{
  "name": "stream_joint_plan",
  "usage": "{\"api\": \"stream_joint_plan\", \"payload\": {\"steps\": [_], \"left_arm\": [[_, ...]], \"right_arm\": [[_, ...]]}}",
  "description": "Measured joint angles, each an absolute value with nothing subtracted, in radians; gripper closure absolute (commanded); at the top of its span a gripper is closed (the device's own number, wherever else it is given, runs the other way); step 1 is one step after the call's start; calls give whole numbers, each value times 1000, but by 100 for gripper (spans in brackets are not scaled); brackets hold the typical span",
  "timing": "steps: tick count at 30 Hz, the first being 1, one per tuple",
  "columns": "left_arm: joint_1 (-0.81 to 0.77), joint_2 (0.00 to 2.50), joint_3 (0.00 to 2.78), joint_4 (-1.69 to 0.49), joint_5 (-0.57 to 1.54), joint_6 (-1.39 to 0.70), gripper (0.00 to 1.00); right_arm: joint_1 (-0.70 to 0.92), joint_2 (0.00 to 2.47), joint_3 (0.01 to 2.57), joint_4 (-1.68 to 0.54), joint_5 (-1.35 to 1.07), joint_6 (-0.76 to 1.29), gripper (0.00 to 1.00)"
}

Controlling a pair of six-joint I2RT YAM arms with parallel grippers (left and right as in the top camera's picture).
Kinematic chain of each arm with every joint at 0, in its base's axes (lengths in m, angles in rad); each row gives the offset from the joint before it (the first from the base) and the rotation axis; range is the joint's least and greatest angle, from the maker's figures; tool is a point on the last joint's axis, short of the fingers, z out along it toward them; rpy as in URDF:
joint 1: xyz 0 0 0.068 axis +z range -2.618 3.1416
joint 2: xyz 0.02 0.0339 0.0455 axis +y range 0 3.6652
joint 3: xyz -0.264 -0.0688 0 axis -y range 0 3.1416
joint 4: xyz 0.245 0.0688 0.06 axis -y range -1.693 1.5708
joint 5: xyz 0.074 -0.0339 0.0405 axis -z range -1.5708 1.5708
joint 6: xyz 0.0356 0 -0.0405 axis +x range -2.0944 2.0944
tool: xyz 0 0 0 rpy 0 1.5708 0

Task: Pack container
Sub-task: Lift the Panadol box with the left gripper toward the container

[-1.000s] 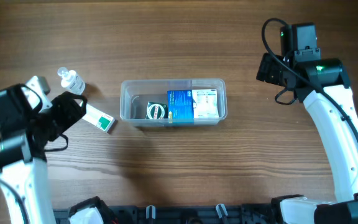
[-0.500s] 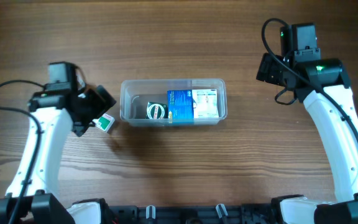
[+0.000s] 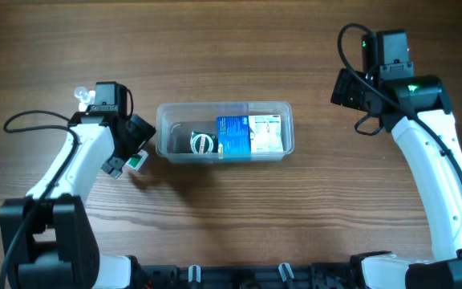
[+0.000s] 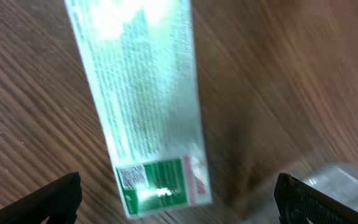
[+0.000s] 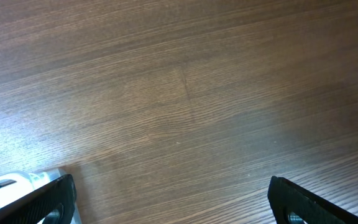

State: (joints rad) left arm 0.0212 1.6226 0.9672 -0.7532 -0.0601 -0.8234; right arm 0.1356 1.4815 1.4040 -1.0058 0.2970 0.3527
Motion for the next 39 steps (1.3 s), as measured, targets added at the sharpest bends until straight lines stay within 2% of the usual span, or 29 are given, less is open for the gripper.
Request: {"api": "stream_joint_plan", "payload": {"steps": [5, 6, 7, 10, 11, 17, 19, 20, 24, 29, 31, 35, 39], "left_arm": [[88, 1715, 966, -716, -63, -805, 4], [92, 1729, 966, -705, -63, -797, 13], [93, 1742, 966, -697, -62, -788, 29], [93, 1752, 966, -693, -62, -777, 68], [93, 1752, 966, -691, -63, -770, 72], [93, 1741, 976, -714, -63, -763, 77], [93, 1740, 979, -733, -63, -736, 92], [93, 1736, 980, -746, -63, -716, 95], [93, 1699, 981, -840, -62, -616, 95], [93, 1488, 1045, -905, -16, -493, 83], [93, 1401, 1076, -888, 44, -448, 80], [67, 1215, 1111, -756, 211, -339, 79], [-84, 1147, 1117, -649, 283, -216, 77]], "right_arm": [[136, 1481, 1404, -1006, 297, 353, 0], [136, 1481, 1404, -1006, 297, 353, 0], [136, 1481, 1404, -1006, 297, 353, 0], [136, 1481, 1404, -1006, 297, 353, 0], [136, 1481, 1404, -1006, 297, 353, 0], [136, 1481, 1404, -1006, 297, 353, 0], [136, 1481, 1404, -1006, 297, 353, 0], [136, 1481, 1404, -1006, 297, 353, 0], [136, 1481, 1404, -1006, 297, 353, 0], [136, 1481, 1404, -1006, 297, 353, 0], [136, 1481, 1404, -1006, 297, 353, 0], [136, 1481, 1404, -1006, 297, 353, 0], [136, 1481, 1404, -1006, 297, 353, 0]]}}
